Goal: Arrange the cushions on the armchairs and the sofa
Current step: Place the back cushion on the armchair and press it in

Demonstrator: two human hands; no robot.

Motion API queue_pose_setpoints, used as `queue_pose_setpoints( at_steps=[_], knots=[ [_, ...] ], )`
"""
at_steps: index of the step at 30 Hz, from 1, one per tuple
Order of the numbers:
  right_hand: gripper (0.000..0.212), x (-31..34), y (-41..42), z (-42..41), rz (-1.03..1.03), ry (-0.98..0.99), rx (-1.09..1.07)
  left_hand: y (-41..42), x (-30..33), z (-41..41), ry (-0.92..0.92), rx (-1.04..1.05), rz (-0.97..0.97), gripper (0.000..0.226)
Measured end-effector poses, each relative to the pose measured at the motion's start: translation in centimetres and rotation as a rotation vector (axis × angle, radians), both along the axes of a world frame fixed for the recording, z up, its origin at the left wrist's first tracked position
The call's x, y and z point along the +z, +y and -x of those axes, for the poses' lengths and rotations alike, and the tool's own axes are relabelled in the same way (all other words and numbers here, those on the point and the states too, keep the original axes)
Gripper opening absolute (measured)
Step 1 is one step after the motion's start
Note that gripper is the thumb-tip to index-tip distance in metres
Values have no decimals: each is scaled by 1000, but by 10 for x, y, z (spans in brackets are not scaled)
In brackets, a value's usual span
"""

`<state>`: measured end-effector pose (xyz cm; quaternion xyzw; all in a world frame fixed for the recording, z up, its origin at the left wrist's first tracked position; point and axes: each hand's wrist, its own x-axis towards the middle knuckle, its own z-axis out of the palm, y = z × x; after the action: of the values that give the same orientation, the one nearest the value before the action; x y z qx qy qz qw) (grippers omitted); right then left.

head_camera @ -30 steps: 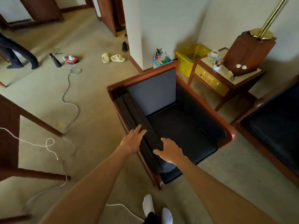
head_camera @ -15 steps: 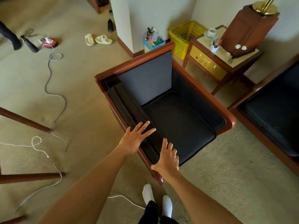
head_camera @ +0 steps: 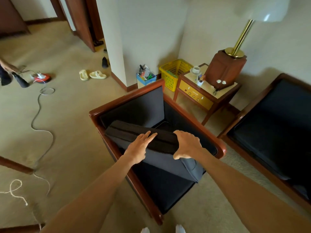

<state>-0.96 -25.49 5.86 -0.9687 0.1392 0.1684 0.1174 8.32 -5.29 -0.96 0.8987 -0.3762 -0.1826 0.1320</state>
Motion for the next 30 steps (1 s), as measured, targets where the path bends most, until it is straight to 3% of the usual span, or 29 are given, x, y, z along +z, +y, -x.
queue_pose_setpoints(
  at_steps=[3,6,9,13,16,18,20,22,30],
  knots=[
    [81,14,-17,-10,4,-28,74,-19,16,-4,0,64,18,97],
    [85,16,-27,-15,-9,-70,131,-43,29,-10,5,86,-74,116],
    [110,7,-37,-21,-120,-162,146,-66,38,-16,17,44,-81,122],
    [139,-16,-60,-22,-543,-366,-63,-85,38,-37,83,69,11,107],
    [152,-57,-95,-9,-539,-301,-109,-101,31,-58,122,85,35,106],
    [143,-85,-122,-2,-495,-197,-179,-117,25,-65,129,93,87,102],
    [110,-94,-149,-8,-519,-120,-235,-139,20,-72,95,110,99,97],
    [84,-88,-167,-23,-481,-178,-224,-152,26,-80,45,111,92,97],
    [81,-13,-198,-117,-354,-401,130,-137,66,-93,55,479,262,93]
  ],
)
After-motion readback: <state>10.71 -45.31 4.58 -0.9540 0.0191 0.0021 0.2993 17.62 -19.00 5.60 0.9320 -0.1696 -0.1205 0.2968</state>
